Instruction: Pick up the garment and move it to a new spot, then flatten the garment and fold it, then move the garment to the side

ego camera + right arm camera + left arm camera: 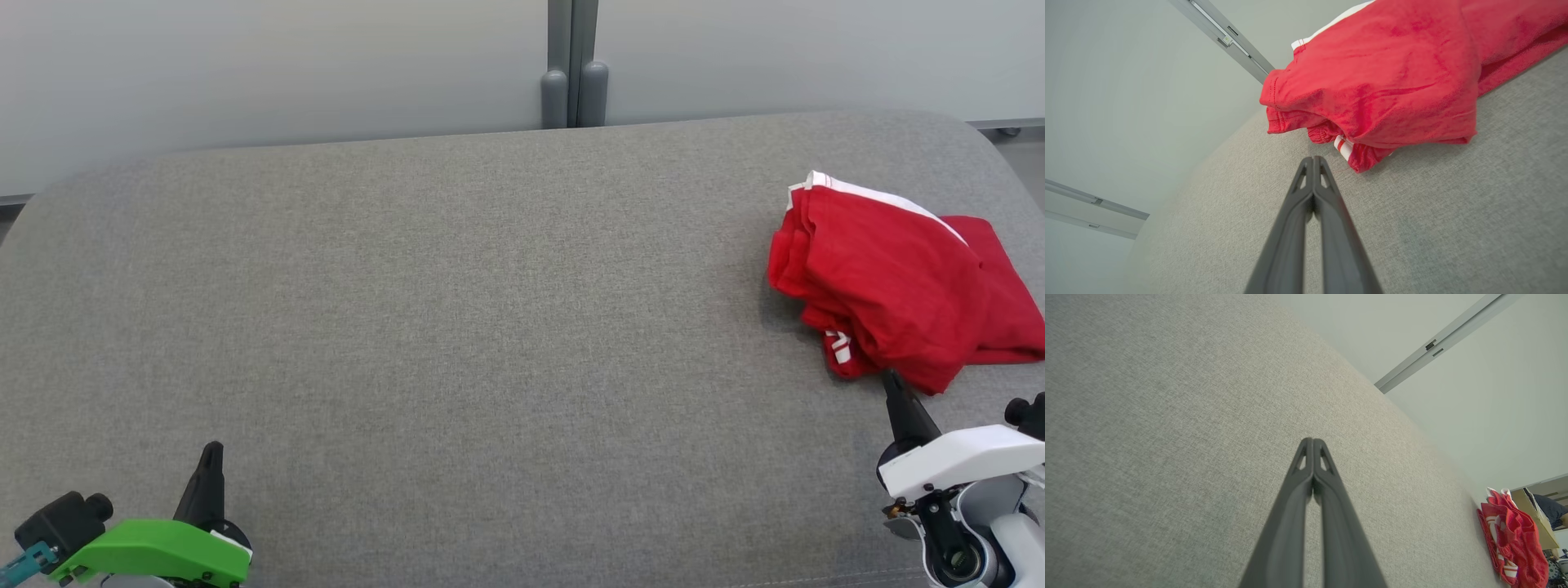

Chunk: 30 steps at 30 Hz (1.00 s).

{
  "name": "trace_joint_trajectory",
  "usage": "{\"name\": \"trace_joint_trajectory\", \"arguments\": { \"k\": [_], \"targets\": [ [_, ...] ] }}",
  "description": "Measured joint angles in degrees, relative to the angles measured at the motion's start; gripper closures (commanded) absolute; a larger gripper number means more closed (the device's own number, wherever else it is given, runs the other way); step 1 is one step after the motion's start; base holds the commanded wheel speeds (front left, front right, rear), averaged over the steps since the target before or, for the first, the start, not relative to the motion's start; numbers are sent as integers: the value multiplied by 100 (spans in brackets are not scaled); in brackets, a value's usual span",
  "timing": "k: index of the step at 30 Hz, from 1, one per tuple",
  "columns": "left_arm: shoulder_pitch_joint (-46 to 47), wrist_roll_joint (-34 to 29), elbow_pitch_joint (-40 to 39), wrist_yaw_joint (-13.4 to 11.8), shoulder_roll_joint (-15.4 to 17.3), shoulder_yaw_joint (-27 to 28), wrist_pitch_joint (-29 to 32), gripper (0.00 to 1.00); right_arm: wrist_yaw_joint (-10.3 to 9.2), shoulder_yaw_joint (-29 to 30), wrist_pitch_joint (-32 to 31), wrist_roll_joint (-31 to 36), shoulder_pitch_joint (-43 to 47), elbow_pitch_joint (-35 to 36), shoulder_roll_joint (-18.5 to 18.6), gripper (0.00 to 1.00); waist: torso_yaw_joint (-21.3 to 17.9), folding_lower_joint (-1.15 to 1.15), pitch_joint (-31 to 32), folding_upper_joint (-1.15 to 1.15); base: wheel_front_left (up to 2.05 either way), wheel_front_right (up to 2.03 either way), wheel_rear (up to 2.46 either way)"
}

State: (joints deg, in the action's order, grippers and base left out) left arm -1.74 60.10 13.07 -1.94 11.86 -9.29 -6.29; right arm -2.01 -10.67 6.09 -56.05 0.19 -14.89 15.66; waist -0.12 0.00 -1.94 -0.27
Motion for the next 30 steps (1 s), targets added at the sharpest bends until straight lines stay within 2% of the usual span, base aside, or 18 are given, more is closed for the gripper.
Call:
{"name": "trace_joint_trajectory", "arguments": {
  "k": [30],
  "targets": [
    [180,1490,123,375,-383,573,560,100,401,781,-522,-1705,-134,-25,-564,100,6,0,83,0,0,0,0]
  ]
}}
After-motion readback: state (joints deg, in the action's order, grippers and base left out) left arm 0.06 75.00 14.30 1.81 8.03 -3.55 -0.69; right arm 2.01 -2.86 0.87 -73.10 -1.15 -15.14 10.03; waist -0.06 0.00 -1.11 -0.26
